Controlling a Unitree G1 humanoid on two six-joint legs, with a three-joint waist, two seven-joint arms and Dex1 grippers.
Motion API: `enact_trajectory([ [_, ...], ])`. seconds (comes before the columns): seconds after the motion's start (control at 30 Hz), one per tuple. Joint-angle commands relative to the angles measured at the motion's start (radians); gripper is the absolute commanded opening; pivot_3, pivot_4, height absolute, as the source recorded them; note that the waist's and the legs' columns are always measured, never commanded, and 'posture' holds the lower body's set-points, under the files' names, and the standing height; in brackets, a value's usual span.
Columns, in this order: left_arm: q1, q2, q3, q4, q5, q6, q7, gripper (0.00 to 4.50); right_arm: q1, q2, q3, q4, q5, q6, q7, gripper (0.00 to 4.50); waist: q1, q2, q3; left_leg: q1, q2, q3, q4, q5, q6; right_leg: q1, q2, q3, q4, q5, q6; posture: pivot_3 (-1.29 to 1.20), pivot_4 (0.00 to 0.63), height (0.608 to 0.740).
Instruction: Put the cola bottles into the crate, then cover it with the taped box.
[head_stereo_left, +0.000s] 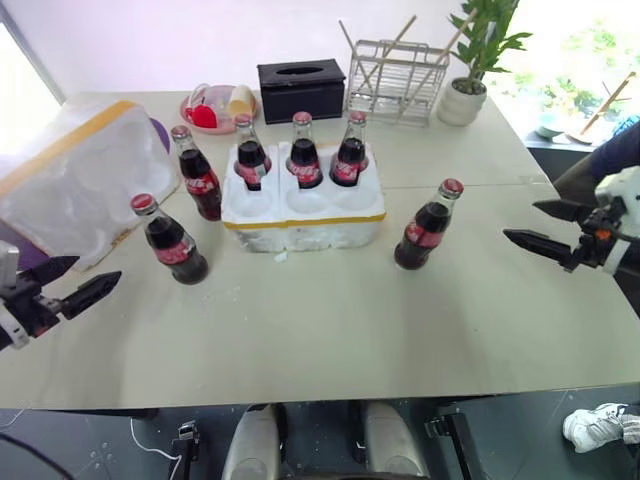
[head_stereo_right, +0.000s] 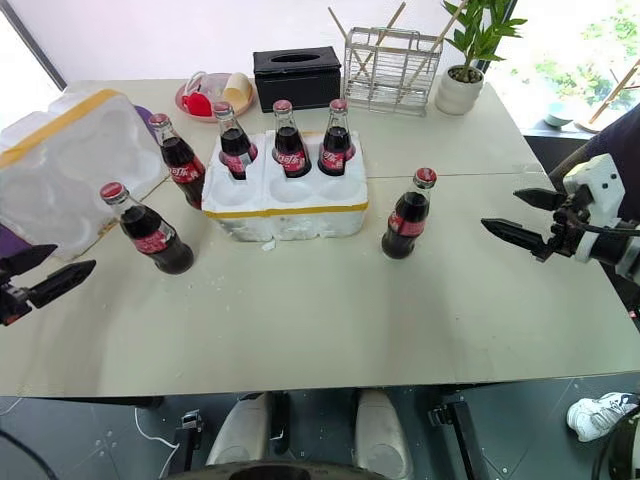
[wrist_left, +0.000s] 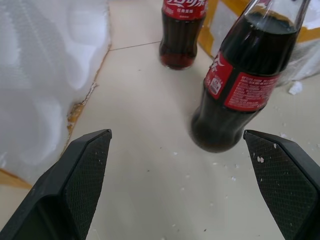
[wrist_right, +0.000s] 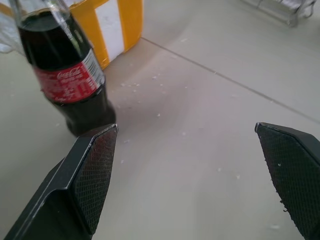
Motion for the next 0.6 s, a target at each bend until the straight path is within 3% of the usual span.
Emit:
enact_trajectory([
  [0.03, -0.035, 0.031, 0.0, 0.018, -0.018, -0.027, -0.05, 4.42, 0.047, -0.061, -0.139, -0.229, 0.184, 0.17, 0.058, 4.5, 0.001, 0.001, 0.0, 0.0, 0.0, 0.0, 0.0, 0.0, 0.0, 0.0, 0.0, 0.0, 0.0, 0.0, 0.0, 0.0, 0.15, 0.74],
  [0.37, -0.273, 0.077, -0.22, 0.185, 0.035, -0.083, -0.156, 4.42, 0.226, -0.065, -0.423, -0.676, 0.567, 0.495, -0.01, 4.5, 0.006, -0.001, 0.0, 0.0, 0.0, -0.002, 0.001, 0.0, 0.0, 0.001, 0.0, 0.0, 0.0, 0.0, 0.0, 0.0, 0.15, 0.74],
  [0.5, -0.368, 0.055, -0.325, 0.234, 0.061, -0.094, -0.182, 4.42, 0.21, -0.049, -0.433, -0.782, 0.776, 0.521, -0.132, 4.5, 0.003, -0.001, 0.0, 0.0, 0.0, -0.001, 0.001, 0.0, 0.0, 0.001, 0.0, 0.0, 0.0, 0.0, 0.0, 0.0, 0.15, 0.74],
  [0.6, -0.383, 0.056, -0.381, 0.241, 0.08, -0.107, -0.215, 4.42, 0.19, -0.063, -0.401, -0.823, 0.851, 0.504, -0.215, 4.5, -0.002, -0.001, 0.0, 0.0, 0.0, -0.001, 0.001, 0.0, 0.0, 0.001, 0.001, 0.0, 0.0, 0.0, 0.0, 0.0, 0.15, 0.74],
])
